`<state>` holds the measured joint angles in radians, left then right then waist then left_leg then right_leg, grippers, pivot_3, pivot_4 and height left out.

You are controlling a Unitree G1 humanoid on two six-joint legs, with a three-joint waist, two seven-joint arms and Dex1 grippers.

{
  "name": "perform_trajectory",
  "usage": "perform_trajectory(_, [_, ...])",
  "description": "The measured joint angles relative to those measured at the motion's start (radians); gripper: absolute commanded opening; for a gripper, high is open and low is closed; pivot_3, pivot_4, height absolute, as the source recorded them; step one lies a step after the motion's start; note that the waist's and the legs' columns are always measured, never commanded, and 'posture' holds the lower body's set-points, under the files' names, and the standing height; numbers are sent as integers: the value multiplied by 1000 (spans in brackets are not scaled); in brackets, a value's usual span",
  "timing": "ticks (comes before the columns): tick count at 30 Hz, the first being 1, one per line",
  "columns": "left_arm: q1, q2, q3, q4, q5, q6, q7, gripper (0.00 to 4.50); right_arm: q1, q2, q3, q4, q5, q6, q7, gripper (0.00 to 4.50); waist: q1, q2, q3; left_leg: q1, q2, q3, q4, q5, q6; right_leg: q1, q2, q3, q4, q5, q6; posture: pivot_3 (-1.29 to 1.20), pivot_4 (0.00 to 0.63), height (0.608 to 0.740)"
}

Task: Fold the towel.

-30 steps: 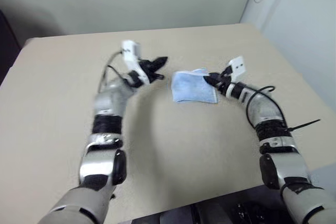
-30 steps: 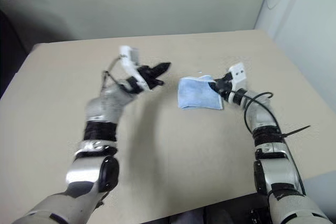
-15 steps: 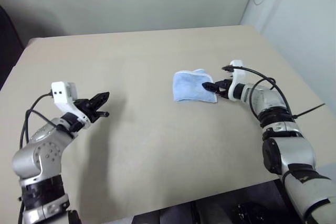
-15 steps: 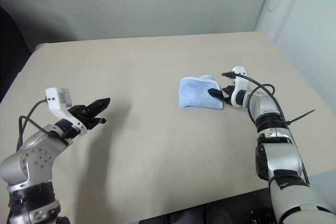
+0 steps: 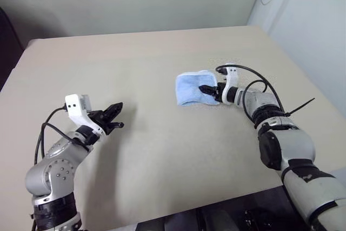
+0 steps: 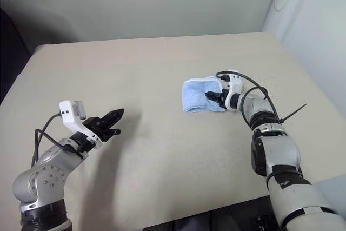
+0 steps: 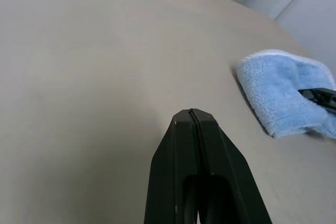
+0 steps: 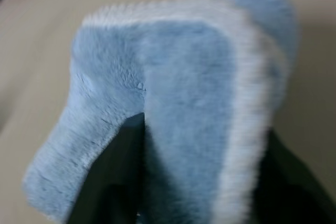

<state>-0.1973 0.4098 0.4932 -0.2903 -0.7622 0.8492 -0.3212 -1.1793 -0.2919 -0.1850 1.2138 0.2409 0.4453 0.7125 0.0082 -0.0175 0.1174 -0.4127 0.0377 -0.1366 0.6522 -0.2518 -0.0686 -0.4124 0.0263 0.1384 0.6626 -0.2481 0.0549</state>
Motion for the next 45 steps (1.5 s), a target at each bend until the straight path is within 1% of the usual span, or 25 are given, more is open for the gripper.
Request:
perform_trajectory(4, [2,-18,-11,0,-1,-1,10,0,-1,-49,-80,-2,49,77,-19,23,2,0,0,0,0,1,0,0,0,0,0,0,0,0,0,0,150,740])
perform_trajectory(7, [-1,-27,-35,1,0,-3,19,0,-1,-96,-161,-7,104,124,-80,5,4,0,0,0,0,1,0,0,0,0,0,0,0,0,0,0,150,740])
perform_trajectory(8, [-4,-30,-41,2,0,-3,19,0,-1,-119,-207,-9,135,135,-117,5,6,0,0,0,0,1,1,0,0,0,0,0,0,0,0,0,150,740])
perform_trajectory(10, [-8,-30,-45,4,0,-5,19,0,0,-180,-297,-13,197,152,-198,5,12,0,0,0,0,1,1,0,0,1,0,0,0,0,0,0,150,740])
perform_trajectory(13, [-17,-30,-46,9,0,-10,19,0,10,-278,-397,-54,252,150,-290,5,16,0,0,0,0,1,1,0,0,1,0,1,0,0,0,0,150,740])
perform_trajectory(17, [-33,-38,-71,35,2,-13,19,0,50,-361,-477,-90,285,121,-406,5,13,0,0,5,0,3,-1,0,0,4,0,2,1,0,0,0,150,740])
perform_trajectory(20, [-62,-45,-99,62,6,-16,18,0,78,-366,-502,-83,286,89,-498,5,6,0,0,11,0,3,-2,-1,3,8,0,4,1,0,0,0,150,740])
perform_trajectory(21, [-71,-48,-109,66,7,-20,18,0,89,-364,-505,-80,286,81,-522,5,3,0,0,12,0,4,-2,-3,6,8,0,4,1,0,0,0,150,740])
perform_trajectory(23, [-89,-55,-123,81,9,-26,18,0,110,-347,-508,-75,284,59,-575,5,-3,0,0,12,1,4,-2,-4,7,8,0,5,1,0,0,0,150,740])
perform_trajectory(25, [-96,-59,-136,90,9,-35,18,0,134,-329,-487,-66,266,41,-606,5,-9,0,0,12,1,5,-3,-4,6,8,0,5,0,0,1,0,150,740])
perform_trajectory(27, [-95,-60,-142,94,10,-39,17,0,150,-317,-440,-66,232,35,-608,5,-13,0,0,12,1,5,-4,-3,6,7,0,5,0,0,1,0,150,740])
perform_trajectory(28, [-94,-60,-143,94,10,-42,17,0,152,-314,-421,-66,219,35,-608,590,-14,0,0,12,1,5,-4,-3,6,7,0,6,0,0,1,0,150,740])
perform_trajectory(33, [-65,-64,-143,94,9,-60,17,0,152,-318,-392,-73,206,51,-597,2204,-15,0,0,12,1,6,-4,-4,7,7,-1,6,-1,0,1,0,150,740])
perform_trajectory(35, [-56,-73,-143,94,8,-63,18,0,152,-325,-389,-75,206,63,-595,3024,-14,0,0,12,0,6,-4,-4,7,8,-1,6,-1,0,1,0,150,740])
perform_trajectory(39, [-52,-77,-139,92,4,-67,22,0,152,-349,-376,-96,197,68,-595,4411,-6,0,0,12,0,5,-4,-5,9,8,-1,5,-1,0,1,0,150,740])
perform_trajectory(41, [-50,-77,-138,92,3,-68,22,0,159,-361,-357,-119,184,65,-595,4463,-6,0,0,12,0,6,-4,-5,9,8,-1,5,-1,0,1,0,150,740])
perform_trajectory(45, [-26,-74,-132,77,2,-69,21,0,241,-392,-294,-227,119,5,-594,4463,-4,0,0,12,0,6,-4,-5,9,8,-1,5,-1,-1,1,0,150,740])
